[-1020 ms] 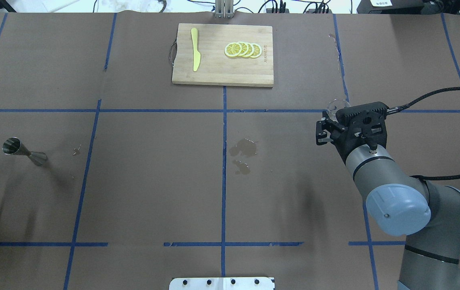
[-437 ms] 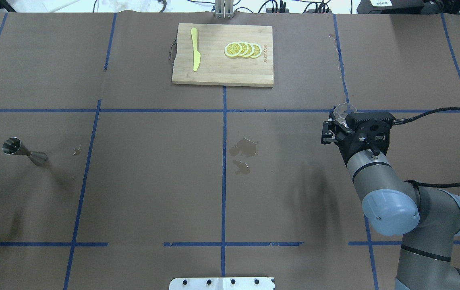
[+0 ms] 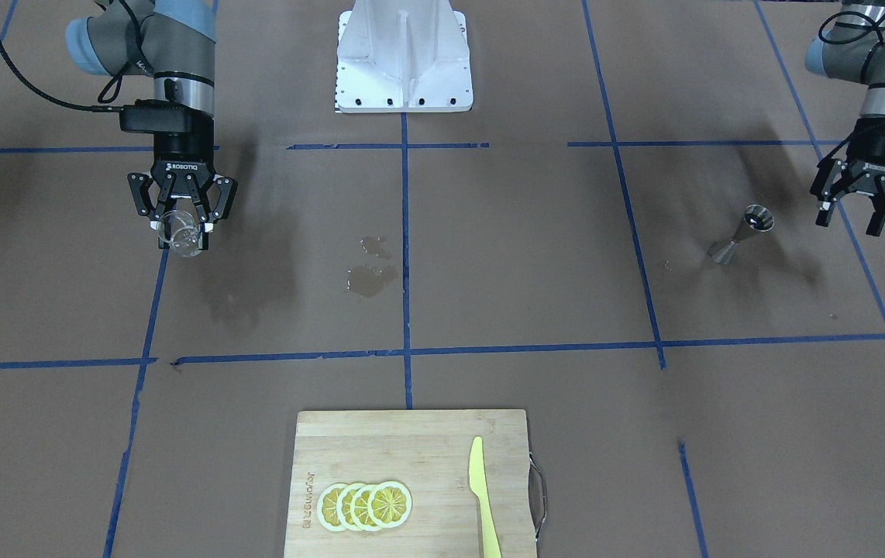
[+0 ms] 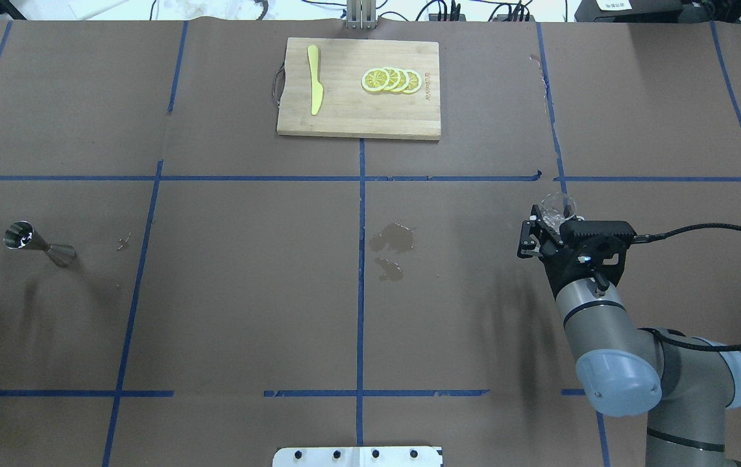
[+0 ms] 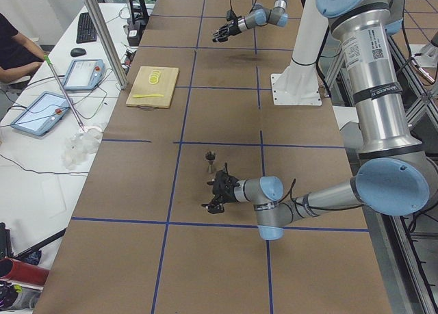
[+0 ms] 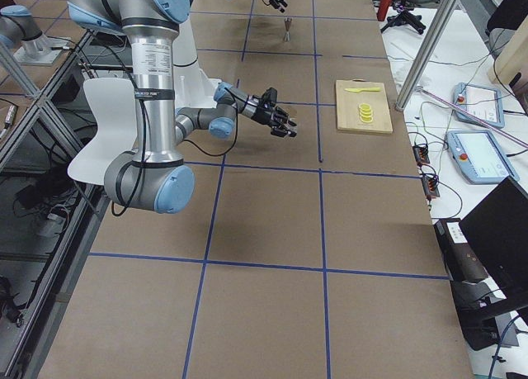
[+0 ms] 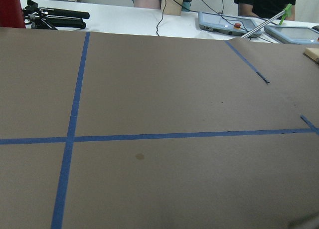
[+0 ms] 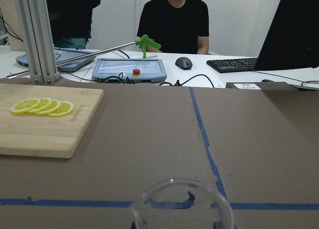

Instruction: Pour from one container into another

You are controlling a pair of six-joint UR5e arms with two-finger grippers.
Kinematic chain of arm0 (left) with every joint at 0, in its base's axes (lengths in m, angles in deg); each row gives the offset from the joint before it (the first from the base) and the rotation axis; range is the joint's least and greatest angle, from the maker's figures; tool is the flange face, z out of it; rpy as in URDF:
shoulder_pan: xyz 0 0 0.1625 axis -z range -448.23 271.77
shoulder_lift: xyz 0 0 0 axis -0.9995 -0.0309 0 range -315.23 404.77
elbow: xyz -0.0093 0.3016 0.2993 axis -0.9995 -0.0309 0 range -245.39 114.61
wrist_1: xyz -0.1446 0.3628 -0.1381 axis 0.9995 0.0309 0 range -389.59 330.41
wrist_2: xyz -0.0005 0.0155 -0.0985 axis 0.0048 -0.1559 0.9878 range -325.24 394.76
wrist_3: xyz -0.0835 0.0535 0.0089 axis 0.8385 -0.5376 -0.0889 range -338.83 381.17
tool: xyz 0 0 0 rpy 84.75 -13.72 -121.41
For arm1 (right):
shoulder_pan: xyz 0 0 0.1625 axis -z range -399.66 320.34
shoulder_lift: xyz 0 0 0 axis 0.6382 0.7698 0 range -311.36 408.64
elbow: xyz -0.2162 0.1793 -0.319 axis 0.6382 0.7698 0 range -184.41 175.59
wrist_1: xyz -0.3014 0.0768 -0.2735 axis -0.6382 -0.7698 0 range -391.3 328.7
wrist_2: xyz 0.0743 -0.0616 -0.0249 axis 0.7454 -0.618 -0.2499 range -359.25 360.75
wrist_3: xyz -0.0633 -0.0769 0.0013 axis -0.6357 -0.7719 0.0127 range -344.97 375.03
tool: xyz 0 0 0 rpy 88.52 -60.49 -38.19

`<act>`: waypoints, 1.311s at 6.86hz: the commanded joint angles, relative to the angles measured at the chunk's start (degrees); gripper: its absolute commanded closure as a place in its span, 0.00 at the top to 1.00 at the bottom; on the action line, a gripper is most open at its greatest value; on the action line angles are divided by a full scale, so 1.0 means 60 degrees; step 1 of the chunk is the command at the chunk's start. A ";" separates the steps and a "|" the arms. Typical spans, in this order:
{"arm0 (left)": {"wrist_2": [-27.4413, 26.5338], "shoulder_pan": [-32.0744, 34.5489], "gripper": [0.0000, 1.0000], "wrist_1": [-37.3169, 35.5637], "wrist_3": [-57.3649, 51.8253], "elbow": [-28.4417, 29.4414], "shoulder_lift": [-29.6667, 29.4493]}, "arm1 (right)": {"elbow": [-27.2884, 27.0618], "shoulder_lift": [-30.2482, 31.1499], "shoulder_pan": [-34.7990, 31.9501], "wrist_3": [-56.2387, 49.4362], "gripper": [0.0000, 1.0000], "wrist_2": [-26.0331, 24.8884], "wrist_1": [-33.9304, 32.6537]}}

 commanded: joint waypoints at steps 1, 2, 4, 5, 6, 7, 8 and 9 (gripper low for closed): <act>0.3558 0.2860 1.00 -0.3362 -0.2075 -0.0399 -0.1398 | 0.0955 0.0039 0.0610 0.0395 0.00 -0.1032 0.0899; 0.4821 0.3728 1.00 -0.4641 -0.2970 -0.0547 -0.1796 | 0.1817 0.0039 0.0714 0.0395 0.00 -0.1327 0.1936; 0.5855 0.4321 1.00 -0.6141 -0.3388 -0.1349 -0.1917 | 0.2965 -0.0005 0.0905 0.0395 0.00 -0.1913 0.3028; 0.6222 0.4424 1.00 -0.6539 -0.3447 -0.1861 -0.1830 | 0.3012 0.0010 0.0935 0.0395 0.00 -0.1959 0.3102; 0.6327 0.4454 1.00 -0.6819 -0.3448 -0.2171 -0.1786 | 0.3056 0.0010 0.0935 0.0395 0.00 -0.1945 0.3118; 0.6342 0.4498 1.00 -0.6836 -0.3448 -0.2247 -0.1785 | 0.3202 0.0010 0.0935 0.0410 0.00 -0.1945 0.3205; 0.6357 0.4498 1.00 -0.6865 -0.3448 -0.2363 -0.1785 | 0.3348 0.0010 0.0935 0.0396 0.00 -0.1945 0.3626; 0.6357 0.4498 1.00 -0.6880 -0.3448 -0.2394 -0.1742 | 0.3524 0.0010 0.0935 0.0395 0.00 -0.1945 0.3892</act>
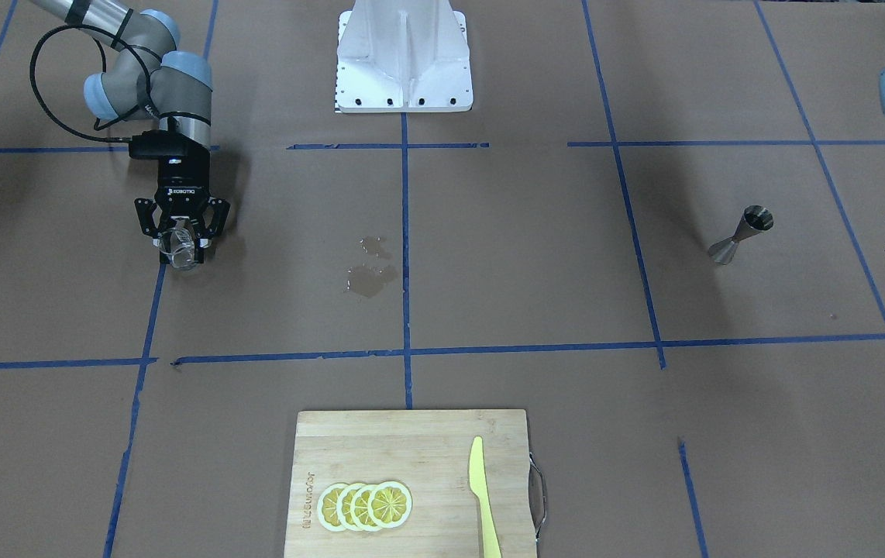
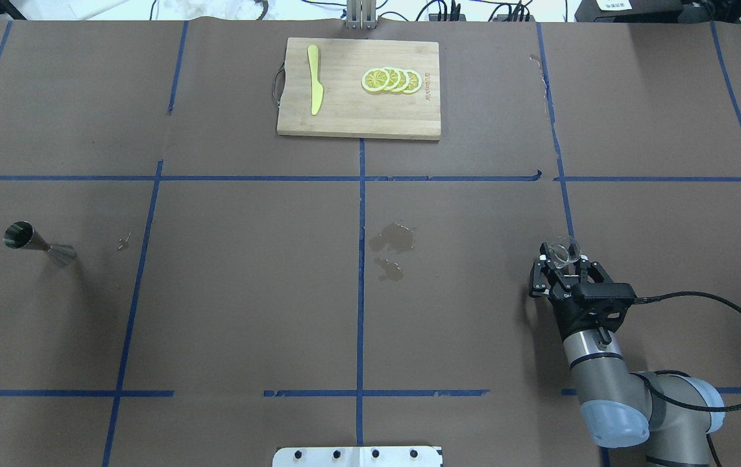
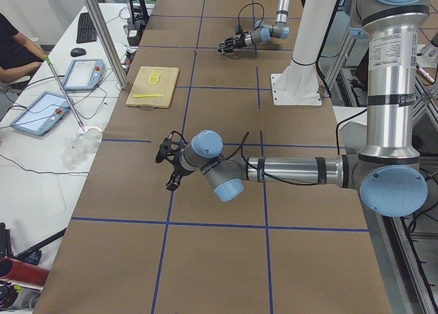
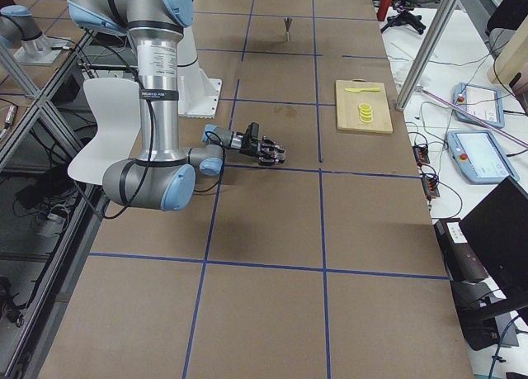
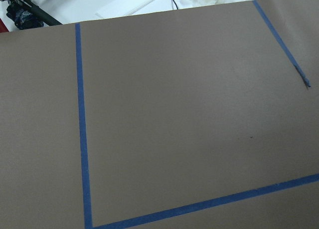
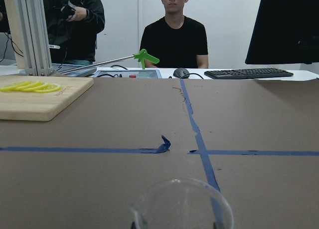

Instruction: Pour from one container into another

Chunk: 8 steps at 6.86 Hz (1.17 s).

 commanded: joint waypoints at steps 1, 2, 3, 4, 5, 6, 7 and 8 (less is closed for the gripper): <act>0.0016 0.0023 1.00 -0.0039 -0.0001 -0.0201 0.0121 | 0.0200 0.0000 0.0001 -0.0004 0.03 -0.0001 0.0378; 0.0016 0.0008 1.00 -0.0227 -0.0001 -0.0419 0.0238 | 0.0215 0.0029 0.0001 0.0011 0.24 -0.0001 0.0422; 0.0030 0.0023 1.00 -0.0360 -0.0001 -0.0581 0.0240 | 0.0229 0.0029 0.0001 -0.0003 0.64 -0.0016 0.0669; 0.0016 0.0023 1.00 -0.0361 -0.0001 -0.0597 0.0254 | 0.0229 0.0029 0.0001 -0.0018 0.68 -0.0016 0.0715; 0.0016 0.0023 1.00 -0.0361 -0.0001 -0.0597 0.0254 | 0.0229 0.0029 0.0001 -0.0004 0.68 -0.0016 0.0730; 0.0030 0.0023 1.00 -0.0361 -0.0001 -0.0597 0.0254 | 0.0229 0.0029 0.0001 -0.0004 0.69 -0.0016 0.0730; 0.0045 0.0023 1.00 -0.0361 -0.0001 -0.0597 0.0269 | 0.0229 0.0029 0.0001 -0.0004 0.70 -0.0016 0.0745; 0.0147 0.0095 1.00 -0.0361 -0.0016 -0.0641 0.0341 | 0.0215 0.0044 0.0016 -0.0004 0.71 -0.0031 0.0759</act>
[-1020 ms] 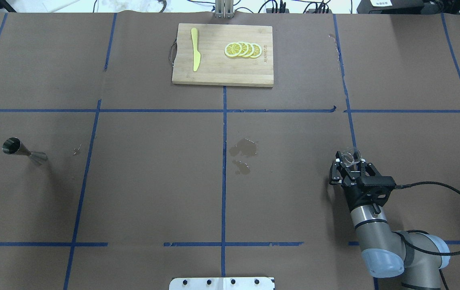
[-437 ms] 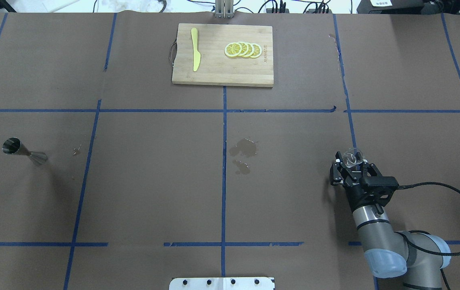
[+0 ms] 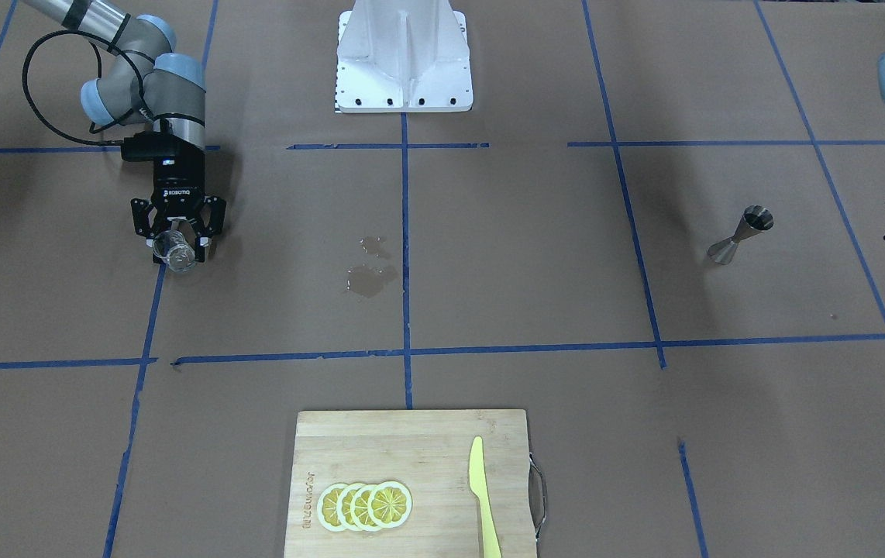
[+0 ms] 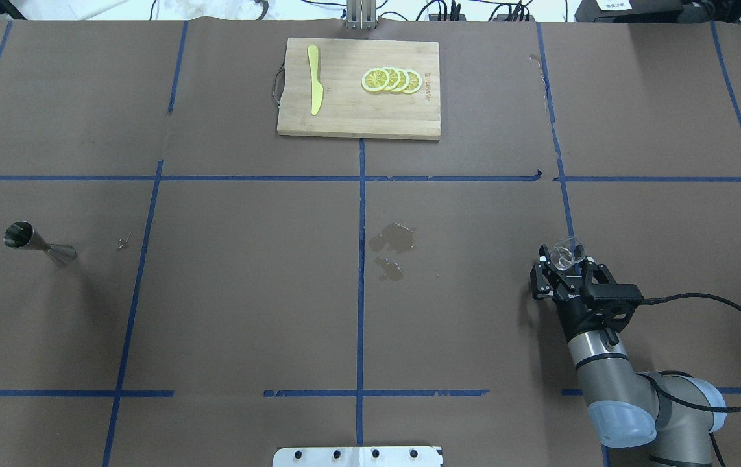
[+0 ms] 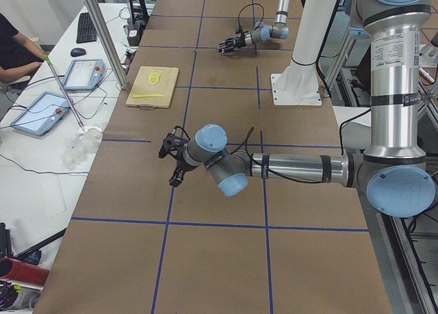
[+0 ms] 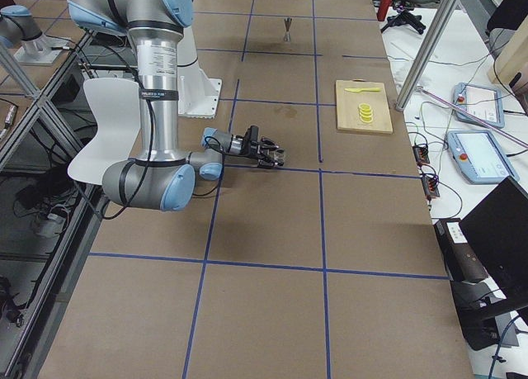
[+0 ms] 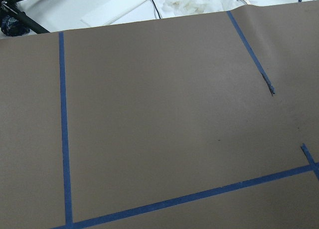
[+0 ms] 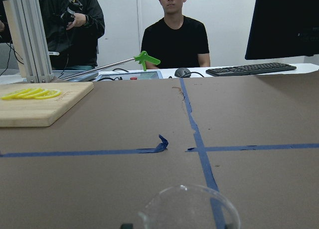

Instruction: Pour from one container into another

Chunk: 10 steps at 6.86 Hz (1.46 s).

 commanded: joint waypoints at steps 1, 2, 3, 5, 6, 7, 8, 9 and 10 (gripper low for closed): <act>0.0416 0.0094 1.00 -0.0001 0.0004 -0.0264 0.0290 | -0.0027 0.0024 0.0111 0.0000 1.00 -0.0214 0.0018; 0.0419 0.0181 1.00 -0.0001 0.0004 -0.0397 0.0423 | -0.0028 0.0082 0.0243 0.0000 1.00 -0.0317 0.0018; 0.0419 0.0182 1.00 -0.0001 0.0004 -0.0398 0.0425 | -0.0115 0.0199 0.0273 0.0000 1.00 -0.0333 0.0192; 0.0434 0.0182 1.00 -0.0001 0.0004 -0.0398 0.0468 | -0.0217 0.0477 0.0521 -0.0058 1.00 -0.0639 0.0574; 0.0507 0.0182 1.00 -0.0001 0.0004 -0.0384 0.0468 | -0.0580 0.0783 0.0827 -0.0058 1.00 -0.0858 0.0574; 0.0565 0.0182 1.00 -0.0001 0.0004 -0.0369 0.0468 | -0.1077 0.1163 0.1135 -0.0058 1.00 -0.1107 0.0574; 0.0566 0.0182 1.00 -0.0001 0.0004 -0.0296 0.0468 | -0.1227 0.1428 0.1471 -0.0058 1.00 -0.1371 0.0647; 0.0566 0.0182 1.00 -0.0001 0.0004 -0.0266 0.0468 | -0.1229 0.1721 0.1692 -0.0073 1.00 -0.1460 0.1228; 0.0580 0.0182 1.00 -0.0015 0.0004 -0.0252 0.0468 | -0.1258 0.2347 0.1723 -0.0145 1.00 -0.1418 0.1872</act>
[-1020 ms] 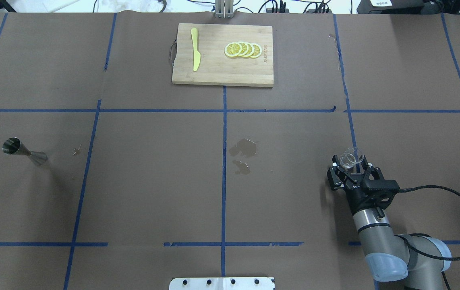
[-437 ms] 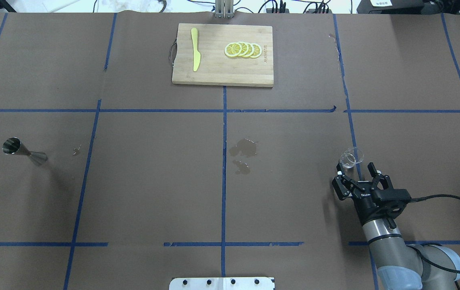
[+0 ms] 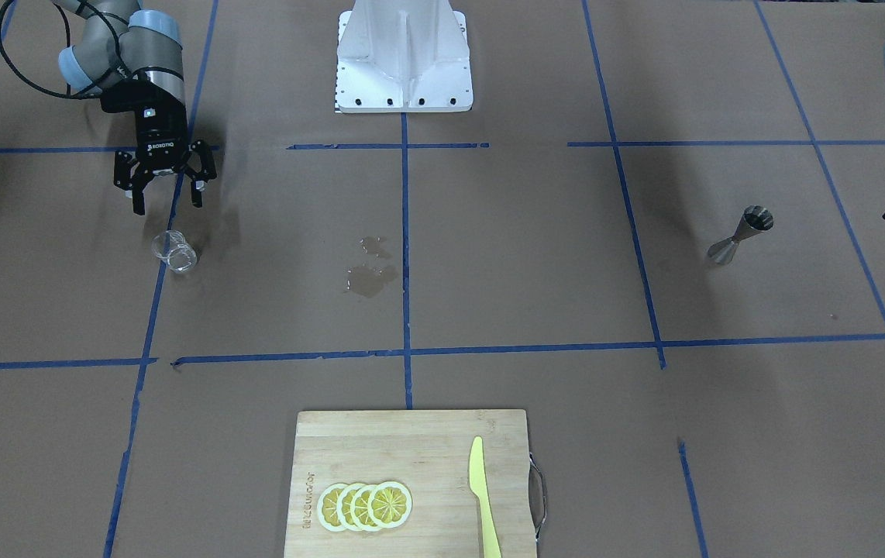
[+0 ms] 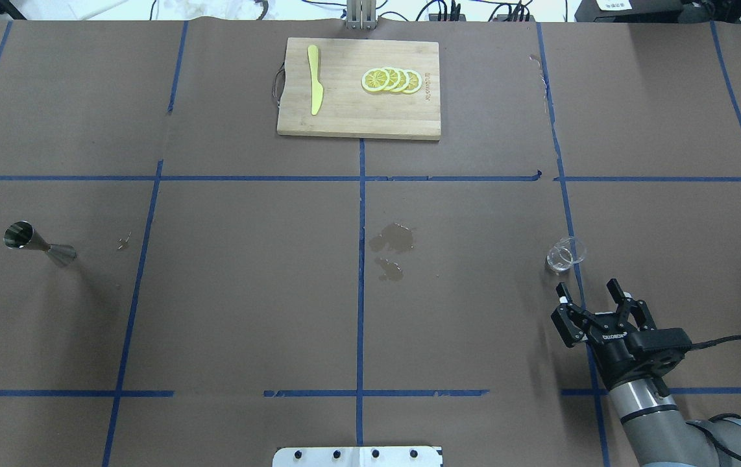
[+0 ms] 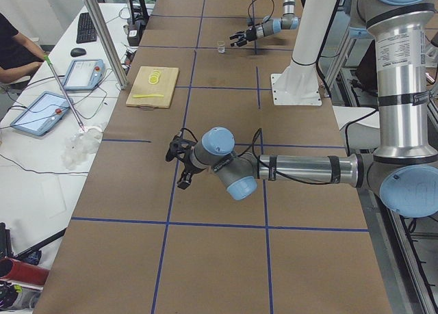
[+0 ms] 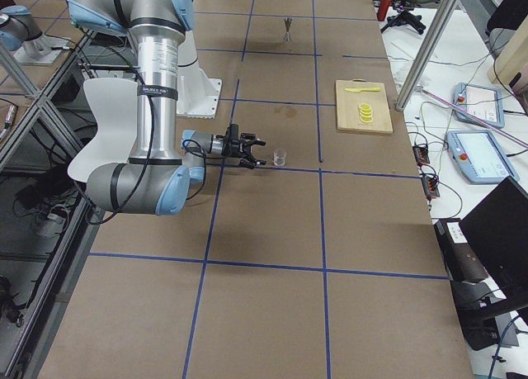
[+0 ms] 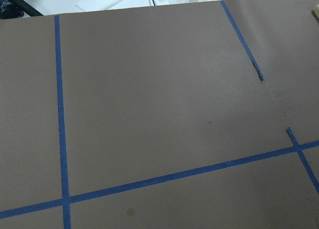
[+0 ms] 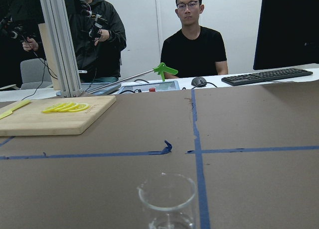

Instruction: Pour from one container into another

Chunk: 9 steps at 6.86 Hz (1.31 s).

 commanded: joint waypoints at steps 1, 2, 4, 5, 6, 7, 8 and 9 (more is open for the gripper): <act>0.0116 0.0000 1.00 -0.0054 0.0000 0.0130 -0.0014 | -0.0219 0.1238 0.0126 -0.0377 1.00 0.0182 0.1360; 0.0711 0.0246 1.00 -0.0461 -0.0029 0.0392 -0.0159 | -0.0395 0.1665 0.0083 -0.1076 1.00 0.0561 0.2266; 0.0790 0.0322 1.00 -0.1424 -0.0958 0.0730 -0.0422 | -0.0382 0.1918 -0.0762 -0.1419 1.00 0.1642 0.2612; 0.0776 0.0554 1.00 -0.3157 -0.2258 0.0688 -0.0859 | -0.0396 0.1918 -0.1420 -0.1696 1.00 0.2330 0.2626; 0.0747 0.0948 1.00 -0.5190 -0.3547 0.0673 -0.1502 | -0.0411 0.1889 -0.2180 -0.1960 1.00 0.3236 0.2655; 0.0703 0.1097 1.00 -0.6748 -0.4314 0.0629 -0.2059 | -0.0411 0.1846 -0.2942 -0.2238 1.00 0.4188 0.2670; 0.0702 0.1302 1.00 -0.7605 -0.4901 0.0643 -0.2239 | -0.0411 0.1787 -0.3747 -0.2719 1.00 0.5096 0.2699; 0.0702 0.1289 1.00 -0.8077 -0.4922 0.0614 -0.2255 | -0.0411 0.1743 -0.4814 -0.3333 1.00 0.6266 0.2714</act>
